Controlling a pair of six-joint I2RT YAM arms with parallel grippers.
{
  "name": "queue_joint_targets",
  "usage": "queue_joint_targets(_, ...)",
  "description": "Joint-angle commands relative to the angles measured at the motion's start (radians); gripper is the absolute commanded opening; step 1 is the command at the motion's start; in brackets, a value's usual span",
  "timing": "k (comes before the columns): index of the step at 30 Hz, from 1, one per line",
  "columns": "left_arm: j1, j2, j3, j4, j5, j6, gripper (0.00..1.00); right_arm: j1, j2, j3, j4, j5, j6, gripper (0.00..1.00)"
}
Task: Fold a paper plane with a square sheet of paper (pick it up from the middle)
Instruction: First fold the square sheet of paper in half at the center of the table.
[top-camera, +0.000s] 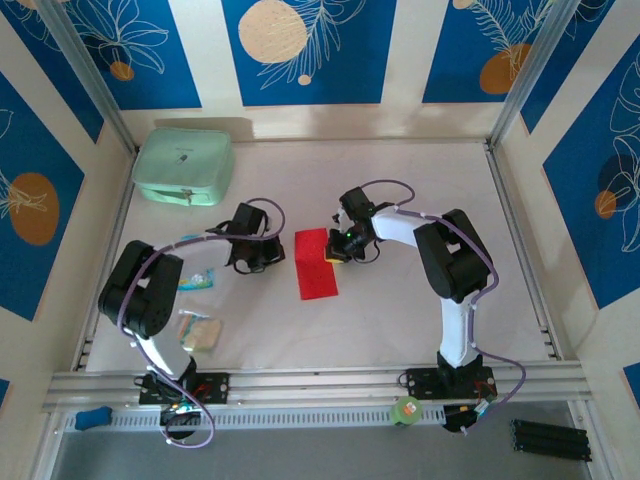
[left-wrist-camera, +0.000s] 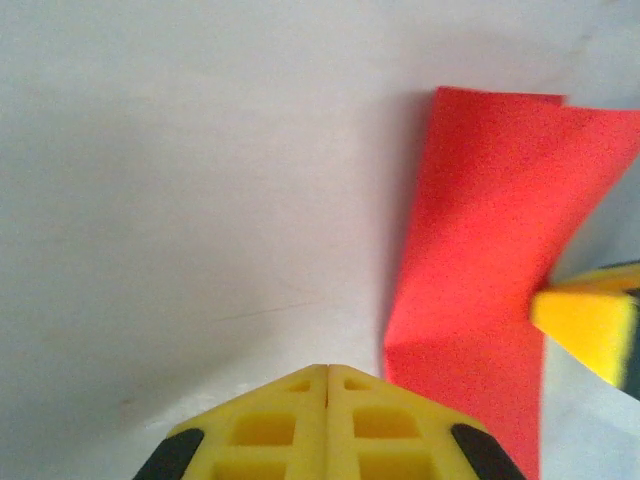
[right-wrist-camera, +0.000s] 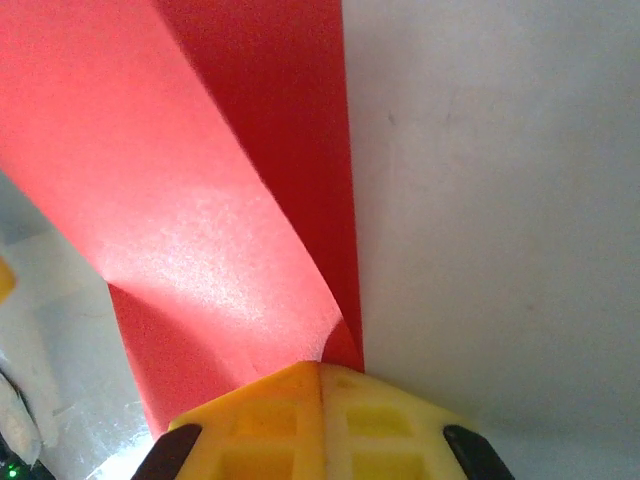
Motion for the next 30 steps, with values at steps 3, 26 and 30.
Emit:
queue_joint_targets(3,-0.021,0.019,0.062,0.109,0.188,0.009,0.07,-0.011,0.120,-0.045,-0.152,0.229,-0.032,0.03)
queue_joint_targets(26,0.065,0.270,0.153,-0.012,0.067,-0.074,0.10,-0.013,0.139,-0.027,-0.174,0.221,-0.106,0.03)
queue_joint_targets(30,0.127,0.245,0.130,-0.004,0.082,-0.049,0.11,-0.013,0.150,-0.020,-0.178,0.204,-0.166,0.04)
